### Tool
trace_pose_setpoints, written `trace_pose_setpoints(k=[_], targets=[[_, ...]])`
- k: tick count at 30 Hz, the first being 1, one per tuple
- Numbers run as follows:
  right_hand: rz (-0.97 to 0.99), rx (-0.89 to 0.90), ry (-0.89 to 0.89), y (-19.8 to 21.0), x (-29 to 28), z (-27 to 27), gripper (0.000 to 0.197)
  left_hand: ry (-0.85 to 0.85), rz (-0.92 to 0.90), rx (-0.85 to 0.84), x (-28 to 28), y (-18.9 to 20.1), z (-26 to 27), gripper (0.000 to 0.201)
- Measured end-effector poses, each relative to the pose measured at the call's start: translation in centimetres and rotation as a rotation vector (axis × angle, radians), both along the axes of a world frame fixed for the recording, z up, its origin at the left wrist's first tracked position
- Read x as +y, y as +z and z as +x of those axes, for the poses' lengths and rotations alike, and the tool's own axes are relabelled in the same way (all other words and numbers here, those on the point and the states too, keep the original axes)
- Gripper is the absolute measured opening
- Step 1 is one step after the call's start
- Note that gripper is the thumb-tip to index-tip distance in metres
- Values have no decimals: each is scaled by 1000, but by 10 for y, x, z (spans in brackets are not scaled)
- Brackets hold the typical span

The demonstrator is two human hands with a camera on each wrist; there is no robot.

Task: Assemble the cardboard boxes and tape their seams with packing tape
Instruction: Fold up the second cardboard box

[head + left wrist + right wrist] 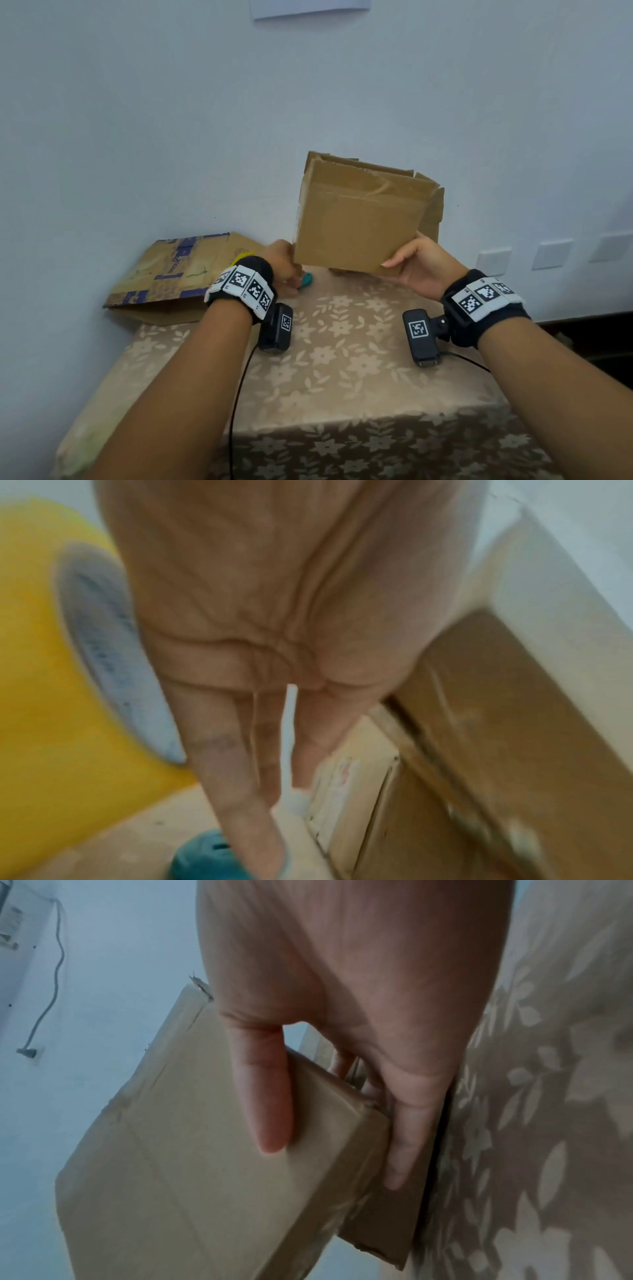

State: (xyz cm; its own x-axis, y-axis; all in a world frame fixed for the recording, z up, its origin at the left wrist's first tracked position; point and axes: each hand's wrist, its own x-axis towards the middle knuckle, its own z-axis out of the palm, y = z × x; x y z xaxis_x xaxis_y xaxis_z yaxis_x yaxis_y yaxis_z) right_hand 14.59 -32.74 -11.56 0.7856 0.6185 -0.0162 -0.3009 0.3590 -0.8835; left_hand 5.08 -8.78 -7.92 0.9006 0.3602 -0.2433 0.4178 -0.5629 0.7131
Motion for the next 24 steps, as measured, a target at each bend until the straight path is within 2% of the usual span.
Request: trace_pose_setpoints(k=[1, 3, 6, 9, 13, 14, 19, 21, 24], targets=[[-21, -1, 16, -1, -2, 1, 96, 42, -7, -51, 2, 3, -3, 12], [-100, -22, 42, -4, -4, 1, 99, 113, -101, -130, 7, 8, -6, 25], [-294, -66, 56, -7, -2, 3, 99, 161, -205, -219, 6, 16, -12, 24], [-403, -125, 124, -6, 2, 0, 99, 198, -354, -283, 6, 22, -13, 30], [-548, -237, 116, 3, 7, -8, 96, 179, -543, -255, 16, 29, -10, 72], [-570, -256, 123, 4, 8, -9, 99, 148, -547, -237, 17, 31, -10, 74], [-517, -294, 182, 11, 7, -12, 116, 102, -457, -186, 9, 40, -19, 33], [-492, -274, 173, 19, 7, -16, 116, 89, -467, -167, 10, 42, -22, 32], [-443, -271, 102, 33, 9, -16, 99, 58, -439, -135, 14, 42, -21, 34]])
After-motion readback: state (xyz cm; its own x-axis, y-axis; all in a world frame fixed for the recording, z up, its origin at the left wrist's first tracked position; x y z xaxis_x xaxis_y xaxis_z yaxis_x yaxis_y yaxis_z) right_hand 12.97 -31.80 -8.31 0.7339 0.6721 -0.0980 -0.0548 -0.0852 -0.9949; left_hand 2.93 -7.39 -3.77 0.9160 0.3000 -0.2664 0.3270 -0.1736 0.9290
